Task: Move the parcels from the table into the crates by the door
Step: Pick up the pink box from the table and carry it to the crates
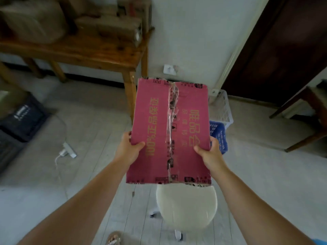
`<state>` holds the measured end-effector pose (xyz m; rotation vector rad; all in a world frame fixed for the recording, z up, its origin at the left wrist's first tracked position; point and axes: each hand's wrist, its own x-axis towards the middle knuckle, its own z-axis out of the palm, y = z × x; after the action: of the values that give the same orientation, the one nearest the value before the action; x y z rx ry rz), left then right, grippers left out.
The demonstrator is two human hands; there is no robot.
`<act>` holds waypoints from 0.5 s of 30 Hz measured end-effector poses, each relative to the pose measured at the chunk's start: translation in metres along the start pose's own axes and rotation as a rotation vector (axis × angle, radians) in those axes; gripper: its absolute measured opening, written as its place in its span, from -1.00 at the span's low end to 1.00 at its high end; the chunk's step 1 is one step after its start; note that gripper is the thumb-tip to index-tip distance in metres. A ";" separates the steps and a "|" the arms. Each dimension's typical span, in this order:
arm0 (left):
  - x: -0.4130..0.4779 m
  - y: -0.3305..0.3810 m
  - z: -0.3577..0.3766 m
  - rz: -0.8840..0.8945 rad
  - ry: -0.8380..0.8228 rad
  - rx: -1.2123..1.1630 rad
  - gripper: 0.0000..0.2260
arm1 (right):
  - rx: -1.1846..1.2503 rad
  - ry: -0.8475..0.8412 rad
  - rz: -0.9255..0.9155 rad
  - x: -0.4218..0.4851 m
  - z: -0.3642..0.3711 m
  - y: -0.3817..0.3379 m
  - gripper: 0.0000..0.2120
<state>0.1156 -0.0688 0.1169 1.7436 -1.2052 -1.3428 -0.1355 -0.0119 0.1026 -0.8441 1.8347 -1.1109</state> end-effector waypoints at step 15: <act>0.108 0.146 -0.297 0.275 0.187 -0.149 -0.75 | 0.141 -0.124 -0.315 0.032 0.248 -0.264 -0.40</act>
<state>0.3642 -0.2411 0.2890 1.5001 -1.1604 -1.0550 0.1040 -0.2331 0.2639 -1.1176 1.5359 -1.3337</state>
